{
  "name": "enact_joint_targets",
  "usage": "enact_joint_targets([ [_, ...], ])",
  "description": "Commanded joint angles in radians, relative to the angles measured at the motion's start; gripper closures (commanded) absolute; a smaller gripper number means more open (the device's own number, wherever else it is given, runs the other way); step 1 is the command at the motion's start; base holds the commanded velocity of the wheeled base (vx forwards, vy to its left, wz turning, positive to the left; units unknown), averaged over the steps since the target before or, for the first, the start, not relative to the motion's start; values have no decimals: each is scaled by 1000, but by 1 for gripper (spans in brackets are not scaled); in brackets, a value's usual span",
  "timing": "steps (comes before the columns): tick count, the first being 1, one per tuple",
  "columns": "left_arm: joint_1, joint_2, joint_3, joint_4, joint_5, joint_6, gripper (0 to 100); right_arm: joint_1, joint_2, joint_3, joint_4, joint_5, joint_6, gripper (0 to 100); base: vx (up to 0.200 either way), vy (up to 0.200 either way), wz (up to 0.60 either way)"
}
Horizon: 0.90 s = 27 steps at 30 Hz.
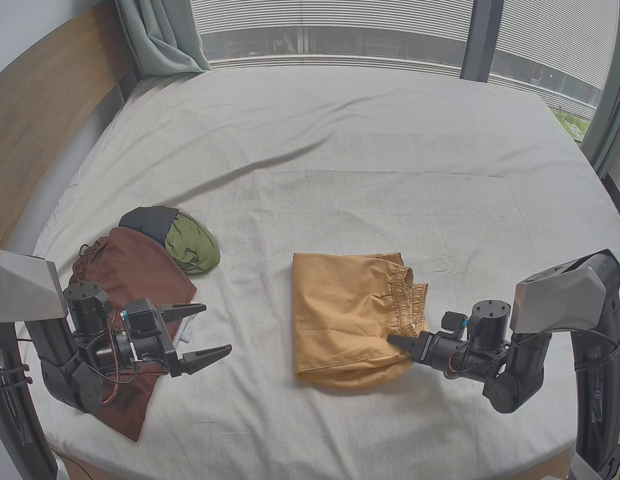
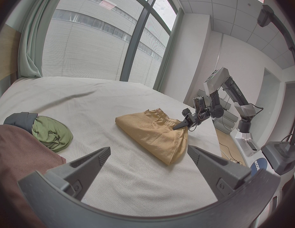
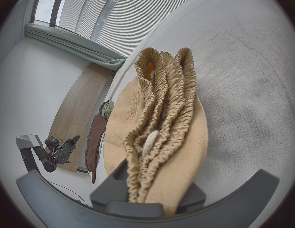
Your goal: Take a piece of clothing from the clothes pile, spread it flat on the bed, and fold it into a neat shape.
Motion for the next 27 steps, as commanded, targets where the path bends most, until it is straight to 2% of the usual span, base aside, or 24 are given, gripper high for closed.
enact_joint_targets([
  [1,0,1,0,-1,0,0,0,17,-5,3,-2,2,16,100,0,0,0],
  [27,0,8,0,-1,0,0,0,59,-221,40,-1,2,62,100,0,0,0],
])
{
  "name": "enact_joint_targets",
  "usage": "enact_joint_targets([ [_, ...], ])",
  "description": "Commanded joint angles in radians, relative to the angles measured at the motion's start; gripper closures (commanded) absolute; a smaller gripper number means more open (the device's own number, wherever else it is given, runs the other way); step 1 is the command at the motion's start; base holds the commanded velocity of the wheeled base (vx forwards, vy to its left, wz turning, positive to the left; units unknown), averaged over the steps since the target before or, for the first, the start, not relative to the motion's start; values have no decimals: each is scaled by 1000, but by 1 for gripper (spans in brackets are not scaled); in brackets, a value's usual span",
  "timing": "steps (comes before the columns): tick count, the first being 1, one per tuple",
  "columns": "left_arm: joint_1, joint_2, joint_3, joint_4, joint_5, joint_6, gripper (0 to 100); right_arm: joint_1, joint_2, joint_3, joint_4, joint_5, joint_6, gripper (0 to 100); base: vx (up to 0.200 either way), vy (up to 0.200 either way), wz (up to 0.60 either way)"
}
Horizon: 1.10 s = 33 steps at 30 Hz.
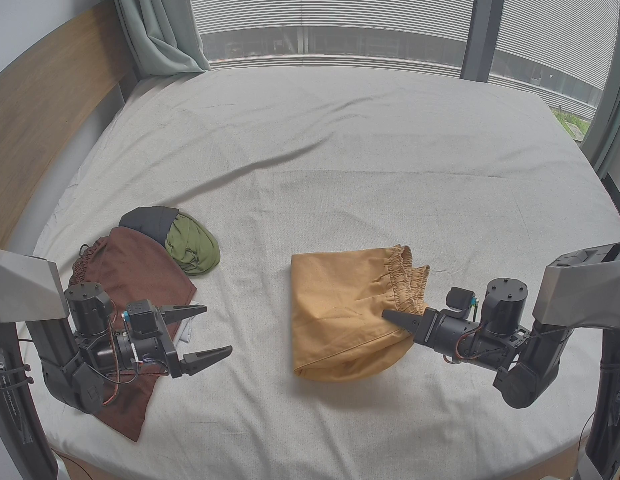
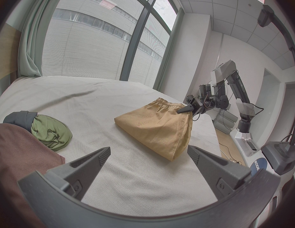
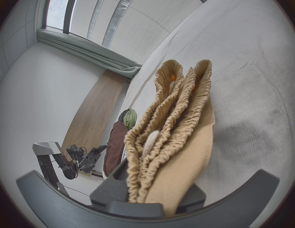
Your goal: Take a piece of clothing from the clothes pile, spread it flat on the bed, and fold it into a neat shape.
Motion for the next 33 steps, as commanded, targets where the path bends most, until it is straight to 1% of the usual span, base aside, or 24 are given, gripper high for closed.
enact_joint_targets([
  [1,0,3,0,0,0,0,0,2,-31,2,-1,0,0,100,0,0,0],
  [8,0,2,0,0,0,1,0,5,-73,7,-1,0,0,100,0,0,0],
  [18,-3,-9,-2,0,2,1,0,71,-117,4,-1,2,-2,100,0,0,0],
  [29,8,-14,-5,0,2,3,0,67,-150,-32,2,8,1,100,0,0,0],
  [32,8,-26,-2,0,2,1,0,67,-160,-38,2,15,4,100,0,0,0],
  [33,8,-28,-3,0,0,1,0,65,-162,-44,2,28,6,100,0,0,0],
])
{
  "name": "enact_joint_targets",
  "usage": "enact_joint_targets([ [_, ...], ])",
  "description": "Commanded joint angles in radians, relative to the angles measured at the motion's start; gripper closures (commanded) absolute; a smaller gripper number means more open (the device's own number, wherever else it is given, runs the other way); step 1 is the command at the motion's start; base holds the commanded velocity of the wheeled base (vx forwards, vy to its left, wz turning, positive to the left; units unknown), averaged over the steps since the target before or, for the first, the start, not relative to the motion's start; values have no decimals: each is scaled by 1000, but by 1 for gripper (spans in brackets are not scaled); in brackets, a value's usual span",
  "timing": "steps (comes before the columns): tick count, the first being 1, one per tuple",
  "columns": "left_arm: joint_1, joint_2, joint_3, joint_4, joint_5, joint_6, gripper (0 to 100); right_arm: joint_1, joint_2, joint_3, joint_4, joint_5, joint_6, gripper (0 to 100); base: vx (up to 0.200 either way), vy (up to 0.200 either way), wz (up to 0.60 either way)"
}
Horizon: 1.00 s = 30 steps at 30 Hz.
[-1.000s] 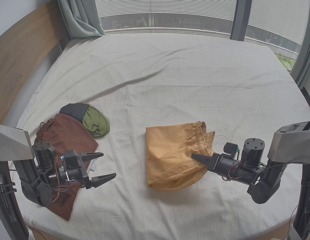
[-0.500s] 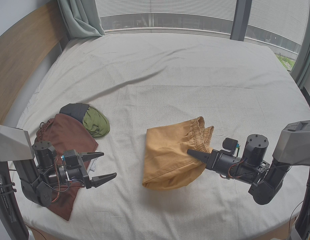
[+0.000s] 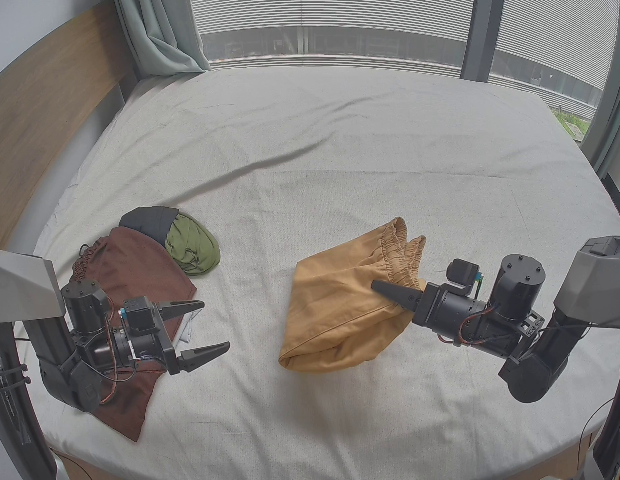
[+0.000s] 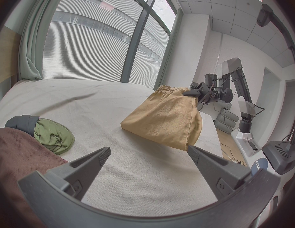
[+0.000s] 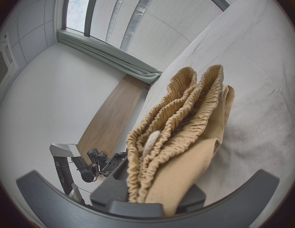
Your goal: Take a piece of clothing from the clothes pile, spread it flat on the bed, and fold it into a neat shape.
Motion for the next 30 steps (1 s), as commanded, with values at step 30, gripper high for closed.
enact_joint_targets([
  [30,1,-11,0,0,-1,0,0,-72,61,-344,15,129,114,100,0,0,0],
])
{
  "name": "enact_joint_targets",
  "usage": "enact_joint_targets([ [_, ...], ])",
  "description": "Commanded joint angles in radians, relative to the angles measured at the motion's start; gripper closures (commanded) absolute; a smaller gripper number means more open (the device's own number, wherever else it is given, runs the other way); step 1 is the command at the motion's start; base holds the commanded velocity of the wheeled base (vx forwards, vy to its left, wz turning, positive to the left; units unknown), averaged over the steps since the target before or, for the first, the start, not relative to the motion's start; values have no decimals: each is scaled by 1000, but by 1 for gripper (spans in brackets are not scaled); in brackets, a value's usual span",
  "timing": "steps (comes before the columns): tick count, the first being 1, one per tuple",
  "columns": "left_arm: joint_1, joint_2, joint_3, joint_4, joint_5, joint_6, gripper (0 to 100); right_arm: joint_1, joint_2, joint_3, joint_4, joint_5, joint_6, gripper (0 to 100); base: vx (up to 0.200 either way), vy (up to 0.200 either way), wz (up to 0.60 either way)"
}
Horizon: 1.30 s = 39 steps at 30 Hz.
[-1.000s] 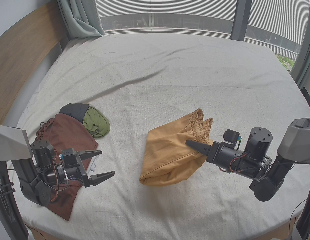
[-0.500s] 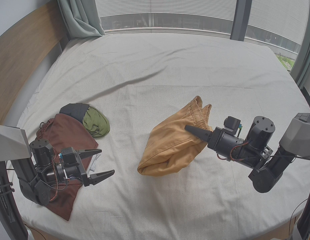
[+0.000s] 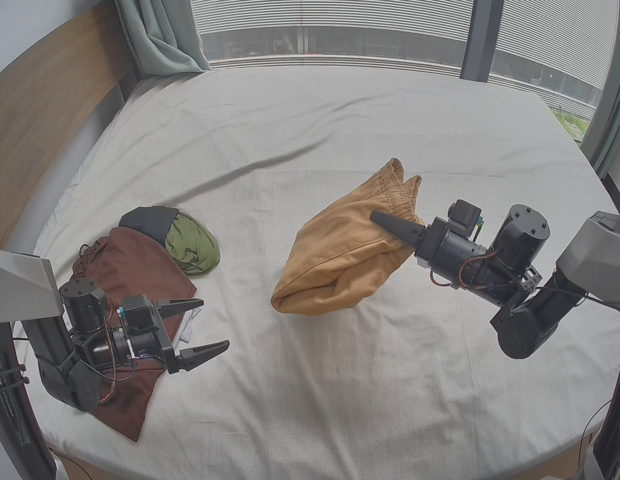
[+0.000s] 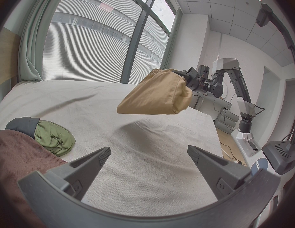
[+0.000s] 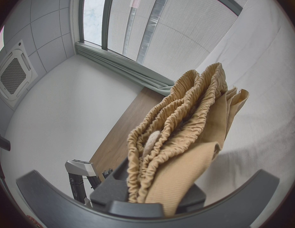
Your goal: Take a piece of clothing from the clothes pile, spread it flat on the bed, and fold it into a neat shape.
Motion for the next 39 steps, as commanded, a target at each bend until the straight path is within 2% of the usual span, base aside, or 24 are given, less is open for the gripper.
enact_joint_targets([
  [1,0,0,0,-1,0,0,0,-9,61,-75,2,1,6,100,0,0,0],
  [8,-1,2,2,-1,0,0,0,-11,172,-225,3,1,29,100,0,0,0],
  [17,-3,5,0,-1,0,0,0,-14,255,-421,108,2,43,100,0,0,0],
  [23,-3,5,0,-1,0,0,0,-18,293,-546,151,2,109,100,0,0,0],
  [39,-5,12,2,-1,0,0,0,-66,397,-538,135,1,112,100,0,0,0],
])
